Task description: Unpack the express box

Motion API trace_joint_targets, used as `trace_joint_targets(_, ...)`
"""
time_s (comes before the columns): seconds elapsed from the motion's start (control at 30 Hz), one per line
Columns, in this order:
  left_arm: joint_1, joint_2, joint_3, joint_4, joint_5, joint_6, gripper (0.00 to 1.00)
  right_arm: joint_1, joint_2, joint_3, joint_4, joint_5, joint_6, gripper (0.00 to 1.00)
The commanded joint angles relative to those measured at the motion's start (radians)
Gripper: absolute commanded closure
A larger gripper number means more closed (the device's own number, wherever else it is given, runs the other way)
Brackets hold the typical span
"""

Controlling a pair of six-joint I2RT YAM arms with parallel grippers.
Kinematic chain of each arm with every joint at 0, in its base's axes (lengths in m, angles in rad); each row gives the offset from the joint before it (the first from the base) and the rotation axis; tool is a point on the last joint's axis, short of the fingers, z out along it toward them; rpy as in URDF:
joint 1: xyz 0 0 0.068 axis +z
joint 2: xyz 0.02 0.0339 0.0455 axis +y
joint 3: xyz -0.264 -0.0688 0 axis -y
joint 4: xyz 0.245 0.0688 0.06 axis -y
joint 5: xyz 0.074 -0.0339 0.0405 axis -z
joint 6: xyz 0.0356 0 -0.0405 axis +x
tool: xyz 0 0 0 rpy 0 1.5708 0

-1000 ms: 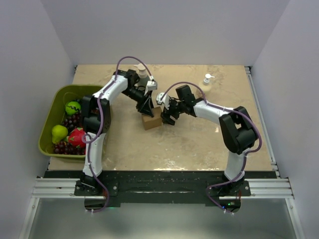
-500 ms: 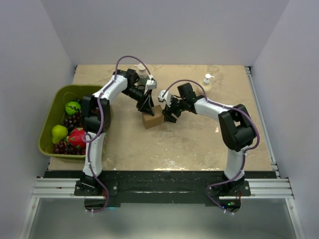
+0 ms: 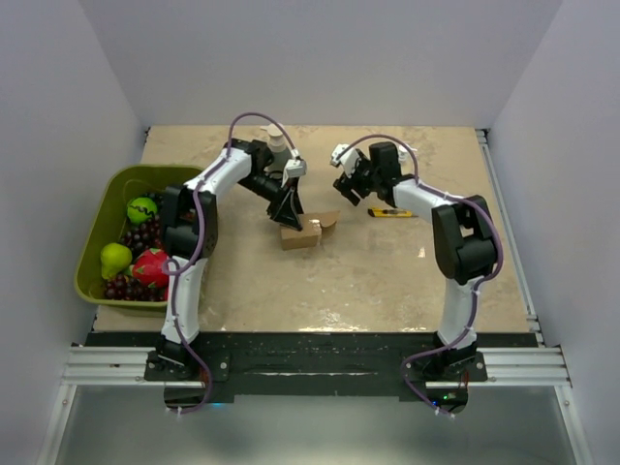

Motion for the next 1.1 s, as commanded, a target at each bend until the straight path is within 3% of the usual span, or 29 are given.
trace_joint_targets(0.0, -0.018, 0.071, -0.042, -0.015, -0.144, 0.055, 0.71, 0.025, -0.020, 0.030, 0.050, -0.009, 0.048, 0.26)
trace_joint_targets(0.2, -0.017, 0.075, -0.039, -0.015, -0.171, 0.065, 0.69, 0.017, -0.170, -0.063, -0.039, -0.041, 0.028, 0.24)
trace_joint_targets(0.33, -0.017, 0.084, -0.025, -0.015, -0.185, 0.078, 0.69, -0.013, -0.279, -0.135, -0.131, -0.145, -0.033, 0.23)
trace_joint_targets(0.57, -0.017, 0.080, -0.003, -0.015, -0.208, 0.089, 0.68, -0.064, -0.381, -0.210, -0.430, -0.408, -0.415, 0.28)
trace_joint_targets(0.7, -0.018, 0.069, -0.013, -0.015, -0.217, 0.100, 0.67, -0.056, -0.356, -0.218, -0.404, -0.462, -0.481, 0.29)
trace_joint_targets(0.8, -0.018, 0.054, -0.029, -0.015, -0.232, 0.106, 0.67, -0.043, -0.277, -0.139, -0.503, -0.511, -0.582, 0.32)
trace_joint_targets(1.07, -0.018, 0.031, -0.053, -0.013, -0.269, 0.121, 0.64, 0.002, -0.172, -0.062, -0.514, -0.586, -0.633, 0.40)
